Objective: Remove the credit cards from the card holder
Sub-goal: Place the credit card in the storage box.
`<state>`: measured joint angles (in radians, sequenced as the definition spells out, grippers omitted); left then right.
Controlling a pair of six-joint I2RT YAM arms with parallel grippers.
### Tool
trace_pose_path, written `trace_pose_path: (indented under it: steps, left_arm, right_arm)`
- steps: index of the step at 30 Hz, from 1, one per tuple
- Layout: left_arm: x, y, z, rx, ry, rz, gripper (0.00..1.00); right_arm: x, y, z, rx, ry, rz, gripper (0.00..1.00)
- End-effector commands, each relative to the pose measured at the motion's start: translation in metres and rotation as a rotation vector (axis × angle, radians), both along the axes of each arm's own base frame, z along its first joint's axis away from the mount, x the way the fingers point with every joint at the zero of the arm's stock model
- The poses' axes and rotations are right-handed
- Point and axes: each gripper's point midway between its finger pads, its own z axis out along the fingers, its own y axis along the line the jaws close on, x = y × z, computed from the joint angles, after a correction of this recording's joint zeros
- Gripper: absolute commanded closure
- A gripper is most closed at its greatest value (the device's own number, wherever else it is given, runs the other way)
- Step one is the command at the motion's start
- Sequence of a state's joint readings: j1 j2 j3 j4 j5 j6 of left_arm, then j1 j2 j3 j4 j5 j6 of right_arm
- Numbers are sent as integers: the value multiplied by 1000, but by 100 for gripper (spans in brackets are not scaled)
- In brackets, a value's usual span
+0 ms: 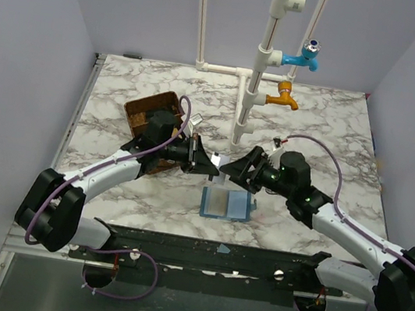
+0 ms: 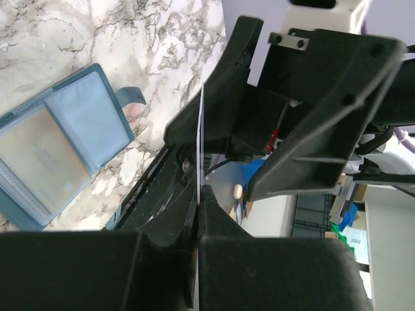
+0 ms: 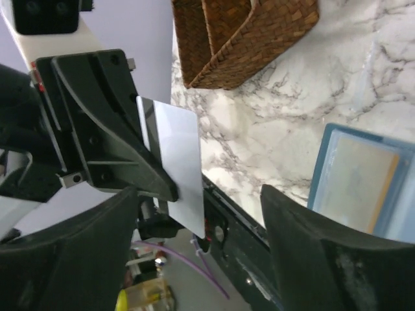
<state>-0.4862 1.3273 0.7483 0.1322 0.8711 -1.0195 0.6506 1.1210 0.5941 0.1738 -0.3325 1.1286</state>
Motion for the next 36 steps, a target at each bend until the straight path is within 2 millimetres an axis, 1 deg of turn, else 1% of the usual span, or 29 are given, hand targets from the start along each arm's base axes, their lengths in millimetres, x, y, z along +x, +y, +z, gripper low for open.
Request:
trace_pose_path:
  steps: [1, 2, 5, 13, 17, 20, 25, 28, 31, 33, 36]
  left_arm:
    - [-2, 2, 5, -5, -25, -4, 100]
    - [-1, 2, 6, 1, -29, 0, 100]
    - [2, 4, 5, 34, -45, 13, 100]
    - [17, 12, 6, 129, -80, 58, 100]
    - [24, 20, 5, 180, -99, 85, 100]
    - [30, 27, 3, 219, -116, 110, 100]
    - [46, 46, 0, 275, -131, 185, 100]
    - [57, 56, 0, 290, -131, 231, 100]
    - [69, 69, -4, 342, -127, 306, 100]
    - [77, 82, -8, 395, -116, 363, 100]
    - [90, 109, -15, 512, -101, 470, 100]
  right_arm:
    - [10, -3, 10, -70, -61, -11, 11]
    - [14, -4, 12, -87, -71, -23, 7]
    - [22, -13, 10, -146, -97, -69, 0]
    - [38, -42, -16, -298, -105, -212, 0]
    - [47, -58, -22, -349, -125, -297, 0]
    - [53, -64, -24, -379, -136, -331, 0]
    - [55, -68, -32, -417, -122, -344, 0]
    - [56, -68, -36, -432, -113, -341, 0]
    - [57, -66, -39, -450, -111, -326, 0]
    - [58, -64, -41, -467, -106, -311, 0]
    - [59, -64, -44, -487, -102, -302, 0]
